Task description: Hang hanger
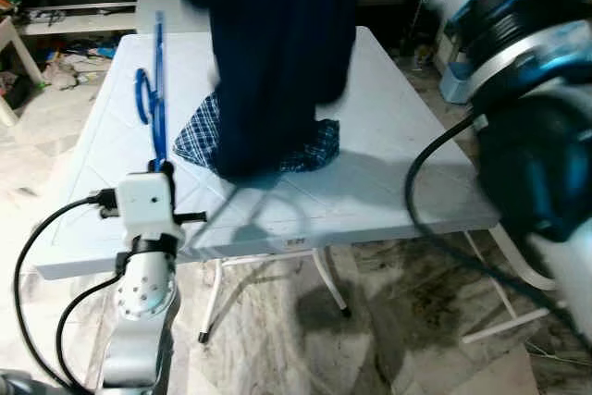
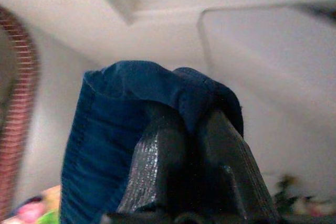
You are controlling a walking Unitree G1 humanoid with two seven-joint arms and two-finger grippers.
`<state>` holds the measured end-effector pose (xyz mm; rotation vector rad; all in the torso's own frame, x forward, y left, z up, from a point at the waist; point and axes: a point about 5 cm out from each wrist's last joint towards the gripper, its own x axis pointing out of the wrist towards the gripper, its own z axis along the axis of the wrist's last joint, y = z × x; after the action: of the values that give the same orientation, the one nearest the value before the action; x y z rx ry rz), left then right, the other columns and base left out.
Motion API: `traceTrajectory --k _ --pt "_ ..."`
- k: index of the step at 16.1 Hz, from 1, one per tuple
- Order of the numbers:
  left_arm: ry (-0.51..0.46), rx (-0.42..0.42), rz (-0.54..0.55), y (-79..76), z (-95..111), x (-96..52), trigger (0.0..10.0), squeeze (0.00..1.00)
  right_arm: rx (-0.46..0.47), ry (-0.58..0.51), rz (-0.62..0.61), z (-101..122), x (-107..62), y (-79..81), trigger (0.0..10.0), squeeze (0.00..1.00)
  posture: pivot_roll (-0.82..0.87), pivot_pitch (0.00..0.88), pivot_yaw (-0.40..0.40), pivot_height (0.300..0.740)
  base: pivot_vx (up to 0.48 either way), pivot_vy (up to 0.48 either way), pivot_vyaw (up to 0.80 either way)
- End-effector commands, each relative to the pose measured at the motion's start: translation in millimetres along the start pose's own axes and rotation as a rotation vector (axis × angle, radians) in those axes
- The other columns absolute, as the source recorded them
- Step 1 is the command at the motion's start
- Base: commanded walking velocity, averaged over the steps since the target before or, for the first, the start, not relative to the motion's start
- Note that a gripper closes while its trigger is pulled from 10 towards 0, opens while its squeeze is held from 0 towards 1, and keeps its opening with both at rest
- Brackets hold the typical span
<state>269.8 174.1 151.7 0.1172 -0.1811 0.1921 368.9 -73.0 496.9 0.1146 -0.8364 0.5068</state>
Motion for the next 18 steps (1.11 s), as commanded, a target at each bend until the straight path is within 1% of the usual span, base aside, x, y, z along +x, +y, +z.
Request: traceTrajectory --k 1,2,3,4,6,7,8,9,10,11,12,13,14,15,16,17,18 --pt "-0.032 0.004 0.014 1.5 6.1 -1.2 10.0 0.00 -0.039 -0.011 -0.009 1.7 -0.6 -1.9 10.0 0.00 0.08 0.019 -0.074 0.740 0.000 0.000 0.00" --pt "-0.031 0.005 0.015 1.2 5.9 -1.6 10.0 0.00 -0.026 0.040 -0.005 -13.4 -6.7 -3.8 10.0 0.00 0.07 0.024 -0.072 0.740 0.000 0.000 0.00" --pt "-0.029 0.005 0.014 0.4 5.7 -1.5 10.0 0.00 -0.033 0.117 0.007 -35.4 -15.8 -3.3 10.0 0.00 0.08 0.027 -0.070 0.740 0.000 0.000 0.00" --pt "-0.028 0.004 0.003 -2.1 6.1 -1.2 10.0 0.00 0.006 0.315 0.059 -89.2 -44.5 0.7 10.0 0.00 0.08 0.034 -0.066 0.740 0.000 0.000 0.00" --pt "-0.025 0.006 -0.005 -2.7 6.2 -1.8 10.0 0.00 0.067 0.505 0.156 -141.1 -84.0 11.0 10.0 0.00 0.08 0.041 -0.059 0.740 0.000 0.000 0.00" --pt "-0.018 0.007 -0.012 -2.8 5.2 -2.2 10.0 0.00 0.138 0.627 0.269 -173.9 -118.0 23.3 10.0 0.00 0.08 0.043 -0.056 0.740 0.000 0.000 0.00" --pt "-0.015 0.009 -0.016 -3.2 4.5 -2.2 10.0 0.00 0.193 0.662 0.313 -184.8 -132.1 28.4 10.0 0.00 0.08 0.043 -0.056 0.740 0.000 0.000 0.00" --pt "-0.012 0.009 -0.019 -3.5 4.0 -2.3 10.0 0.00 0.213 0.698 0.320 -192.2 -142.1 29.9 10.0 0.00 0.08 0.049 -0.049 0.740 0.000 0.000 0.00" --pt "-0.009 0.009 -0.025 -4.1 3.6 -2.5 10.0 0.00 0.202 0.721 0.337 -198.3 -151.1 31.5 10.0 0.00 0.08 0.049 -0.049 0.740 0.000 0.000 0.00" --pt "-0.007 0.009 -0.031 -4.9 3.4 -2.4 10.0 0.00 0.154 0.731 0.344 -202.7 -157.9 32.4 10.0 0.00 0.07 0.050 -0.046 0.740 0.000 0.000 0.00" --pt "-0.008 0.007 -0.034 -5.8 3.5 -2.9 10.0 0.00 0.142 0.776 0.359 -208.2 -166.5 32.0 10.0 0.00 0.07 0.053 -0.049 0.740 0.000 0.000 0.00" --pt "-0.007 0.007 -0.034 -6.1 3.4 -3.0 10.0 0.00 0.140 0.794 0.346 -210.2 -169.8 30.5 10.0 0.95 0.07 0.052 -0.052 0.740 0.000 0.000 0.00" --pt "-0.002 0.002 -0.027 -5.7 2.1 -3.9 10.0 0.00 0.177 0.796 0.331 -211.6 -174.2 28.2 10.0 1.00 0.06 0.051 -0.054 0.740 0.000 0.000 0.00" --pt "0.001 0.000 -0.026 -5.5 1.6 -4.3 10.0 0.00 0.201 0.784 0.337 -210.9 -174.9 28.1 10.0 1.00 0.06 0.051 -0.054 0.740 0.000 0.000 0.00" --pt "0.003 -0.002 -0.025 -5.2 1.2 -5.2 10.0 0.00 0.157 0.761 0.335 -209.3 -175.5 24.9 10.0 1.00 0.06 0.054 -0.053 0.740 0.000 0.000 0.00" --pt "0.005 0.001 -0.030 -4.9 0.5 -6.2 10.0 0.00 0.150 0.729 0.325 -206.5 -175.4 21.1 10.0 1.00 0.05 0.055 -0.052 0.740 0.000 0.000 0.00" --pt "0.008 0.002 -0.032 -4.4 -0.8 -6.5 10.0 0.00 0.170 0.719 0.285 -205.1 -175.7 15.9 10.0 1.00 0.05 0.057 -0.052 0.740 0.000 0.000 0.00"
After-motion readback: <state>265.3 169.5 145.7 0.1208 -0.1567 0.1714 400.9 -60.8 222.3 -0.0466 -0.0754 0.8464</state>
